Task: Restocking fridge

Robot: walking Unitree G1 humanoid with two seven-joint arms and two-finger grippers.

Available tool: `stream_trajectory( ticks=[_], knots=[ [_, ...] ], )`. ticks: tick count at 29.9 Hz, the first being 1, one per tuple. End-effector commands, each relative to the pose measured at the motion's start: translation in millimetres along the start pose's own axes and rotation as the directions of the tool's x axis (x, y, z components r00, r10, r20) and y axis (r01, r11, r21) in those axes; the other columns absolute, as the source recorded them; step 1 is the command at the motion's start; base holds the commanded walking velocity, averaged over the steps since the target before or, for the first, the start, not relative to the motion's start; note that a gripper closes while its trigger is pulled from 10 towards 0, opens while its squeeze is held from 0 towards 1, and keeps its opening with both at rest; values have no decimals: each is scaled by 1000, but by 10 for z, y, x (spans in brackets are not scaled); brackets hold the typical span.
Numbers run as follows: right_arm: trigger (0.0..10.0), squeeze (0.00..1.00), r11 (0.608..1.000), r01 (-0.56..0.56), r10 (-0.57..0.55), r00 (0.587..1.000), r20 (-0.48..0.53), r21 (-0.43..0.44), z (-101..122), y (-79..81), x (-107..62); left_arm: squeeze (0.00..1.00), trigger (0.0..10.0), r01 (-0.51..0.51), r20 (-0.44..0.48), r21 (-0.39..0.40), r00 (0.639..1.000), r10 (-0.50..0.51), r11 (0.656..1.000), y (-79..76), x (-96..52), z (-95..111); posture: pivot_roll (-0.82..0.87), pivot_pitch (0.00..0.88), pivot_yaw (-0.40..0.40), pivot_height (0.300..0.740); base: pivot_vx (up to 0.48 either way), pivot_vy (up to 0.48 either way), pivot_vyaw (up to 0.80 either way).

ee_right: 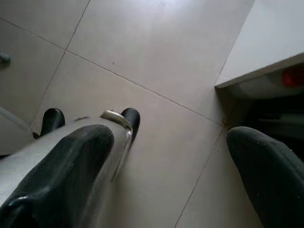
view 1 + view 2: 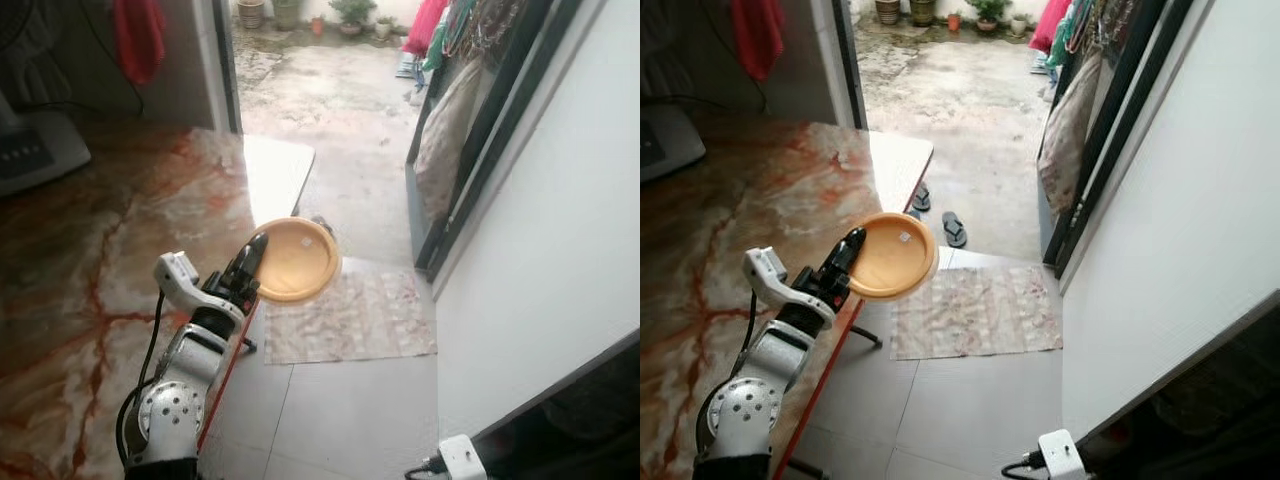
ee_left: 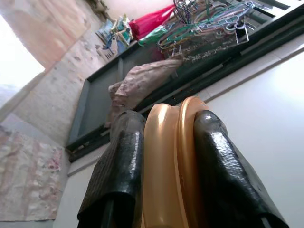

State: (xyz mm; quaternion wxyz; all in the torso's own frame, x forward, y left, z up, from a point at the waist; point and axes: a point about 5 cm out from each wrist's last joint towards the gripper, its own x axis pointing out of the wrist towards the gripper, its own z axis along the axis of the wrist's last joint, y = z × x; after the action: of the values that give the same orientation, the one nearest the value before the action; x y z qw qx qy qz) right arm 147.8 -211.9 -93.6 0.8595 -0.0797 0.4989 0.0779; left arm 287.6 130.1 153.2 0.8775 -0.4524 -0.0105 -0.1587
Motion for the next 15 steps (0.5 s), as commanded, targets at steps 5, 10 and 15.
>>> stream_trajectory(
  ticks=[5, 10, 15],
  knots=[
    [10000, 0, 1000, 0, 0, 1000, 6, -2, 12, 4, 2, 0, 10000, 15, 8, -32, 1000, -15, 999, -44, 2, -41, 11, 54, 7, 740, 0, 0, -788],
    [10000, 0, 1000, -1, 1, 1000, 6, -5, 11, 6, 2, 0, 10000, 18, 3, -32, 1000, -18, 999, -44, 0, -47, 12, 49, 7, 740, 0, 0, -788],
    [10000, 0, 1000, -2, 2, 1000, 5, -6, 6, 6, 1, 0, 10000, 20, -3, -32, 1000, -20, 999, -43, -3, -59, 9, 44, 7, 740, 0, 0, -788]
  ],
)
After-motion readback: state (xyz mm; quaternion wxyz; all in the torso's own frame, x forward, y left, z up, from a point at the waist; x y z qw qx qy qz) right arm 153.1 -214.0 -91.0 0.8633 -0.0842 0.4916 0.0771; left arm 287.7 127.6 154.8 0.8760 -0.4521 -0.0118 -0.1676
